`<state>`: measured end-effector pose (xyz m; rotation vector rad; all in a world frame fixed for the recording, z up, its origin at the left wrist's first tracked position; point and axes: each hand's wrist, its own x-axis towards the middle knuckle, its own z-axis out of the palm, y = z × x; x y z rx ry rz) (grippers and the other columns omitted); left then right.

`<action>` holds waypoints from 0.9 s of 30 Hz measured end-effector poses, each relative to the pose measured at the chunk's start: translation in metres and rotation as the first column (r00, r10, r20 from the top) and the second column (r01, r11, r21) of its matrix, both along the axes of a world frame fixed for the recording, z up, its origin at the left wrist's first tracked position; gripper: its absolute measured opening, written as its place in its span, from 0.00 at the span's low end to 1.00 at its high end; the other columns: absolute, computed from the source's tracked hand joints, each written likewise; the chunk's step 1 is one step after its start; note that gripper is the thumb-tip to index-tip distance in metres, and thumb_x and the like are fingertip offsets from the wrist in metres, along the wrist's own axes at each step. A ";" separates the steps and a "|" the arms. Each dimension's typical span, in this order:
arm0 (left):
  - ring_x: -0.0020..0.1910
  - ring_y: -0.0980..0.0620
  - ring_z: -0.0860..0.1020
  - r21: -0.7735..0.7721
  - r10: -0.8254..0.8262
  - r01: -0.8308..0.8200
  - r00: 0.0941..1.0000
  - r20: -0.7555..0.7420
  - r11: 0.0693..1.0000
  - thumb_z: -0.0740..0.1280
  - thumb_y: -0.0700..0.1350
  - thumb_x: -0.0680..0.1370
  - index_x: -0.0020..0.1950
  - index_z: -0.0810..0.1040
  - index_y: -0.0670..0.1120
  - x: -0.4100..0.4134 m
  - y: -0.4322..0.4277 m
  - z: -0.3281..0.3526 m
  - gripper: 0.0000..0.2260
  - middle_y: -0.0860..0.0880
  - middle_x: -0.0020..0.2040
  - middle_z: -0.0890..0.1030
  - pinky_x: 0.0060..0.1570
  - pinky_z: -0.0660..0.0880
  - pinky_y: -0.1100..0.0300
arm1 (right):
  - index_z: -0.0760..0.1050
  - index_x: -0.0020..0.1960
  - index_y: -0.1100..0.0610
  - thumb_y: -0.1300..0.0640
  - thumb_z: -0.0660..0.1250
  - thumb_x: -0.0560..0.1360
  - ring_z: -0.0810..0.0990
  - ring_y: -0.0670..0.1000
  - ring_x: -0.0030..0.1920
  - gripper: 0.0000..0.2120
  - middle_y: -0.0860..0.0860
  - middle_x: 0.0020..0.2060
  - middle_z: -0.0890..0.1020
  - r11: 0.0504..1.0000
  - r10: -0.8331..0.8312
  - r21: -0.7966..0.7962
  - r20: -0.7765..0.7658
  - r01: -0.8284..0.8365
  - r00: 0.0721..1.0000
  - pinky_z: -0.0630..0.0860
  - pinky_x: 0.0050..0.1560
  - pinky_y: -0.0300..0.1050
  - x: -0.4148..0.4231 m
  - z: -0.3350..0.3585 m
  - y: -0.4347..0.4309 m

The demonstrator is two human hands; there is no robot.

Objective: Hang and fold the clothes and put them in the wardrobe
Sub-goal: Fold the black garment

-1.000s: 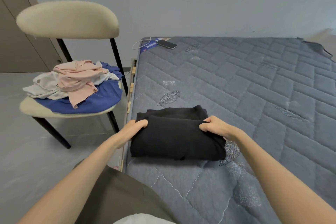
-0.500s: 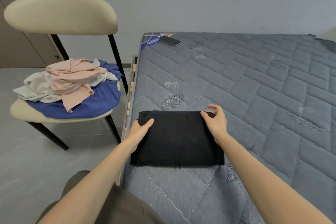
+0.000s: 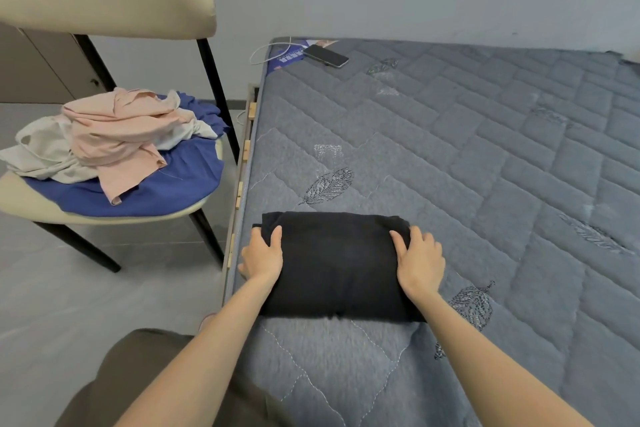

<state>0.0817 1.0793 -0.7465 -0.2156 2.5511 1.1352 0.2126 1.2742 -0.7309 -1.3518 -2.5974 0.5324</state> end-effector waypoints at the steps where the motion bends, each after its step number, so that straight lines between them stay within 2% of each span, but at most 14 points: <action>1: 0.67 0.41 0.65 -0.074 0.022 -0.023 1.000 -0.008 0.997 0.57 0.58 0.80 0.66 0.69 0.44 0.001 0.002 0.003 0.21 0.42 0.65 0.71 0.65 0.60 0.44 | 0.70 0.62 0.58 0.43 0.55 0.80 0.71 0.61 0.56 0.21 0.59 0.57 0.73 1.000 -0.030 0.000 0.019 0.030 0.999 0.69 0.54 0.55 -0.001 0.000 0.000; 3: 0.67 0.41 0.61 -0.122 0.098 -0.098 0.995 -0.004 0.988 0.58 0.59 0.79 0.67 0.68 0.47 0.004 0.003 0.009 0.22 0.41 0.66 0.65 0.65 0.58 0.43 | 0.67 0.65 0.56 0.40 0.56 0.79 0.68 0.63 0.59 0.23 0.59 0.61 0.69 0.987 -0.128 -0.102 0.004 0.127 0.992 0.67 0.58 0.57 -0.005 0.002 -0.003; 6: 0.68 0.39 0.59 -0.043 0.103 -0.103 0.995 0.011 0.994 0.60 0.61 0.77 0.71 0.62 0.47 0.011 -0.003 0.011 0.28 0.40 0.69 0.61 0.66 0.59 0.44 | 0.61 0.70 0.57 0.36 0.55 0.77 0.65 0.65 0.65 0.31 0.60 0.67 0.65 0.927 -0.254 -0.280 0.023 0.251 0.967 0.65 0.63 0.60 -0.007 0.004 -0.009; 9: 0.70 0.40 0.62 0.095 0.050 -0.053 0.998 0.032 0.994 0.63 0.63 0.74 0.75 0.56 0.43 0.018 -0.005 0.010 0.37 0.41 0.72 0.62 0.67 0.63 0.46 | 0.59 0.71 0.60 0.33 0.54 0.76 0.65 0.65 0.67 0.37 0.61 0.68 0.65 0.891 -0.257 -0.380 0.031 0.249 0.966 0.65 0.64 0.60 -0.008 0.005 -0.013; 11: 0.69 0.42 0.67 0.114 0.021 -0.027 0.998 0.057 0.993 0.63 0.65 0.73 0.74 0.57 0.41 0.020 -0.002 0.010 0.40 0.43 0.71 0.67 0.67 0.66 0.48 | 0.59 0.71 0.62 0.32 0.55 0.75 0.69 0.65 0.66 0.38 0.61 0.68 0.67 0.893 -0.215 -0.398 0.030 0.208 0.976 0.67 0.63 0.58 -0.009 0.005 -0.015; 15: 0.66 0.42 0.71 0.092 0.011 -0.022 0.993 0.117 0.996 0.64 0.69 0.70 0.72 0.62 0.43 0.018 0.001 0.008 0.40 0.45 0.68 0.72 0.63 0.68 0.50 | 0.63 0.68 0.62 0.34 0.54 0.77 0.73 0.64 0.63 0.34 0.61 0.63 0.74 0.909 -0.154 -0.389 0.026 0.152 0.988 0.69 0.61 0.56 -0.006 0.002 -0.018; 19: 0.65 0.43 0.72 0.172 -0.004 -0.015 0.994 0.108 0.985 0.65 0.65 0.72 0.70 0.64 0.45 0.017 -0.005 0.003 0.34 0.46 0.66 0.73 0.62 0.69 0.50 | 0.64 0.70 0.59 0.40 0.53 0.80 0.73 0.63 0.63 0.28 0.60 0.64 0.75 0.908 -0.150 -0.395 0.004 0.139 0.989 0.69 0.62 0.56 -0.004 0.003 -0.013; 24: 0.70 0.44 0.67 0.244 0.016 -0.021 1.000 0.024 0.970 0.64 0.61 0.75 0.75 0.58 0.43 0.014 -0.009 0.014 0.36 0.46 0.72 0.68 0.68 0.65 0.50 | 0.70 0.62 0.58 0.43 0.53 0.81 0.74 0.62 0.61 0.22 0.59 0.60 0.77 0.919 -0.149 -0.385 -0.142 0.084 0.979 0.69 0.59 0.55 -0.007 0.019 -0.015; 27: 0.71 0.46 0.66 0.307 0.031 -0.013 0.998 -0.053 0.952 0.64 0.61 0.75 0.75 0.59 0.44 0.007 -0.017 0.032 0.35 0.47 0.72 0.67 0.69 0.63 0.50 | 0.72 0.62 0.58 0.43 0.53 0.81 0.75 0.62 0.60 0.21 0.58 0.59 0.78 0.931 -0.114 -0.364 -0.246 0.018 0.963 0.70 0.59 0.55 -0.014 0.044 -0.016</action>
